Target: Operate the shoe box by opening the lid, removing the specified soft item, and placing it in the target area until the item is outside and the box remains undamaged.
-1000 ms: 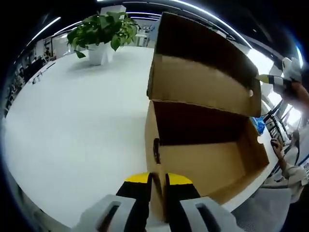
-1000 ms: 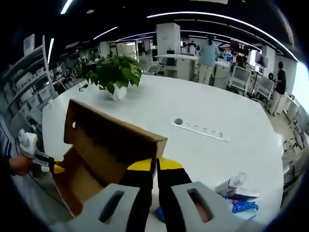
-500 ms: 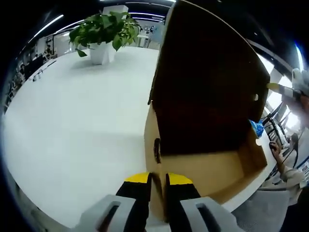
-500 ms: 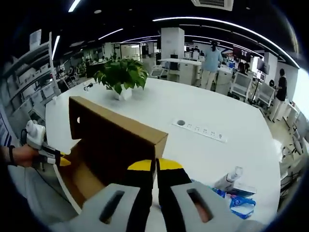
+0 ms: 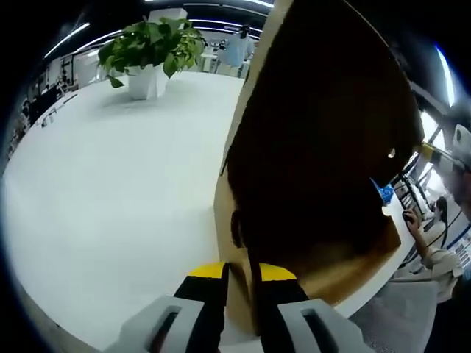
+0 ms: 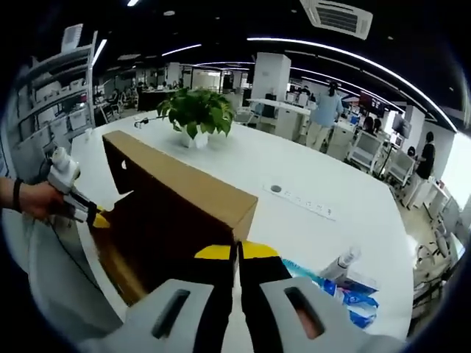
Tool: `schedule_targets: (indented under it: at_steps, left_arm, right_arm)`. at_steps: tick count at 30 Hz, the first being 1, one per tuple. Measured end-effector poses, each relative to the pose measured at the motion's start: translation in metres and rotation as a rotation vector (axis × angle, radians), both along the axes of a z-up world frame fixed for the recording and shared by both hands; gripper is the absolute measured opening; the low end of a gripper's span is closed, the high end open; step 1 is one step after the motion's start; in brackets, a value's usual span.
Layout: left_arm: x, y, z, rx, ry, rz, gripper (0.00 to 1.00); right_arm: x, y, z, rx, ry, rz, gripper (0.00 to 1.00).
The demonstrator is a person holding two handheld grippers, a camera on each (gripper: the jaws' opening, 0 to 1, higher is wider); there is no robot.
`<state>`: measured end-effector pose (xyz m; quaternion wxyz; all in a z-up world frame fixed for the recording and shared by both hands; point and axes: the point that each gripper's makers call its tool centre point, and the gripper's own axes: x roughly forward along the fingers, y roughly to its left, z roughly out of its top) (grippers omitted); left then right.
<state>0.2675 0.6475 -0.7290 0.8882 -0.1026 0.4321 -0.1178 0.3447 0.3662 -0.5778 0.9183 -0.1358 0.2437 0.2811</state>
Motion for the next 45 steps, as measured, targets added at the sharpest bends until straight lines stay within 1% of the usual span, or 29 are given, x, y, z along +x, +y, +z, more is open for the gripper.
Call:
schedule_targets:
  at_steps: [3,7,9,11,13,15,17,18,20,23,24,27,29,32,34,40,45]
  left_arm:
    - [-0.001,0.003,0.004,0.009,-0.005,-0.008,0.14]
    - [-0.002,0.005,0.016,0.039,-0.035,-0.023,0.14]
    - [-0.003,0.008,0.023,0.038,-0.047,-0.018,0.14]
    - [-0.001,0.011,0.033,0.035,-0.079,-0.012,0.13]
    - [0.001,0.01,0.044,0.038,-0.121,-0.035,0.11]
    - [0.001,0.01,0.049,0.046,-0.144,-0.054,0.1]
    - [0.002,0.008,0.056,0.017,-0.17,-0.068,0.08]
    - [0.002,0.008,0.058,0.022,-0.18,-0.074,0.08]
    - [0.001,0.007,0.064,0.031,-0.205,-0.09,0.06]
    - [0.0,0.003,0.072,0.013,-0.24,-0.117,0.05]
    - [-0.002,0.0,0.073,0.012,-0.243,-0.126,0.04]
    - [-0.006,0.0,0.073,0.006,-0.25,-0.127,0.0]
    - [-0.009,-0.001,0.07,0.0,-0.241,-0.125,0.0]
    - [-0.014,-0.001,0.066,0.006,-0.233,-0.13,0.0]
    - [-0.016,0.0,0.065,0.002,-0.234,-0.131,0.0]
    - [-0.024,0.0,0.059,-0.007,-0.226,-0.13,0.0]
    - [-0.031,0.0,0.055,-0.01,-0.22,-0.136,0.0]
  right_arm:
    - [-0.009,0.0,-0.005,-0.003,0.0,0.011,0.0]
    - [-0.02,0.0,-0.009,-0.014,-0.004,0.024,0.0]
    - [-0.024,0.0,-0.011,-0.026,-0.002,0.033,0.0]
    - [-0.029,0.0,-0.013,-0.042,-0.006,0.043,0.0]
    - [-0.033,0.0,-0.016,-0.065,-0.017,0.057,0.0]
    - [-0.037,-0.001,-0.018,-0.051,-0.011,0.055,0.01]
    - [-0.039,-0.003,-0.021,-0.049,-0.004,0.057,0.01]
    - [-0.041,-0.003,-0.023,-0.046,0.001,0.059,0.01]
    - [-0.047,-0.002,-0.027,-0.063,0.001,0.074,0.01]
    - [-0.053,-0.002,-0.034,-0.073,0.007,0.081,0.01]
    - [-0.054,-0.003,-0.036,-0.07,0.014,0.078,0.01]
    - [-0.059,-0.005,-0.045,-0.059,0.04,0.067,0.0]
    - [-0.063,-0.007,-0.053,-0.071,0.055,0.064,0.0]
    - [-0.071,-0.006,-0.065,-0.06,0.086,0.055,0.0]
    - [-0.075,-0.005,-0.071,-0.064,0.094,0.058,0.0]
    - [-0.084,-0.002,-0.084,-0.025,0.132,0.039,0.0]
    - [-0.089,0.005,-0.093,-0.032,0.145,0.048,0.0]
